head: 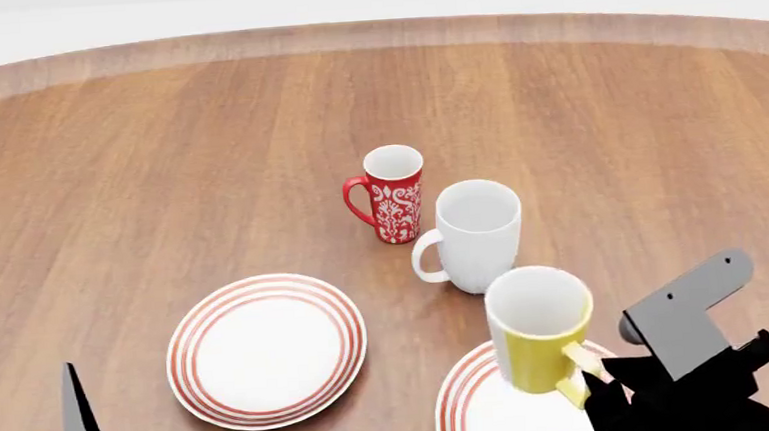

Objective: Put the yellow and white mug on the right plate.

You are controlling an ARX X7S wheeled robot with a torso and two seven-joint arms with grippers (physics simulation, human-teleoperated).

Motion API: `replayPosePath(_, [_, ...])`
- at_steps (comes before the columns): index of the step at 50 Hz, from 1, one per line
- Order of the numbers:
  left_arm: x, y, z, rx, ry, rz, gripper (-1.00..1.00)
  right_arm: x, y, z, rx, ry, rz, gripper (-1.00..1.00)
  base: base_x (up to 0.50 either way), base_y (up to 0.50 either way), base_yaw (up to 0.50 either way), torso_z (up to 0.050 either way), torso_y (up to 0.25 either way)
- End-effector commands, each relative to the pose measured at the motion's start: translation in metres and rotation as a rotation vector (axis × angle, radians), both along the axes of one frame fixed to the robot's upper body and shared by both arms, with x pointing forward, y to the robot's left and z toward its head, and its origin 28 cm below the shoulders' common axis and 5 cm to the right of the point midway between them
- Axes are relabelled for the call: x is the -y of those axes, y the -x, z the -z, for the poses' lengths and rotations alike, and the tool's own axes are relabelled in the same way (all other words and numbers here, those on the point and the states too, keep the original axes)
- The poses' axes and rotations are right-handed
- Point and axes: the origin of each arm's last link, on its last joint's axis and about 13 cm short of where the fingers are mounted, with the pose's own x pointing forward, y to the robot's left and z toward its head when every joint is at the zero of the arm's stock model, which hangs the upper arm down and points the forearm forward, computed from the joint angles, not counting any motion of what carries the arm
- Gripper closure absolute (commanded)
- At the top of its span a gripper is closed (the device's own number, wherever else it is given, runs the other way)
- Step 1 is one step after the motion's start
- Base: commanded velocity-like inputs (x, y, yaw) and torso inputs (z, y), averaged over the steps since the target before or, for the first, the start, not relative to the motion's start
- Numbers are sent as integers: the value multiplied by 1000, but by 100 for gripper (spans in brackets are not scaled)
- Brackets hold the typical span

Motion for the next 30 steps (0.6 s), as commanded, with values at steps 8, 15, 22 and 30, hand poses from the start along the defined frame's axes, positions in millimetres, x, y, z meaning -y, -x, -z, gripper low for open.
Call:
replayPosePath(8, [0,-1,-2,4,2,2,-100,-5,-2,7,-19,-9,-29,100,0,0,0,0,0])
replayPosePath(15, [0,-1,-1,-1,3,3,-100,-4,-3,11,-27,-4,-21,100,0,0,0,0,0])
replayPosePath(22, [0,-1,-2,-3,1,5,-100,-4,-4,15,-39,1,-19,100,0,0,0,0,0])
replayPosePath(30, [0,-1,-1,-6,1,6,-100,-5,-4,17,-44,11,-15,100,0,0,0,0,0])
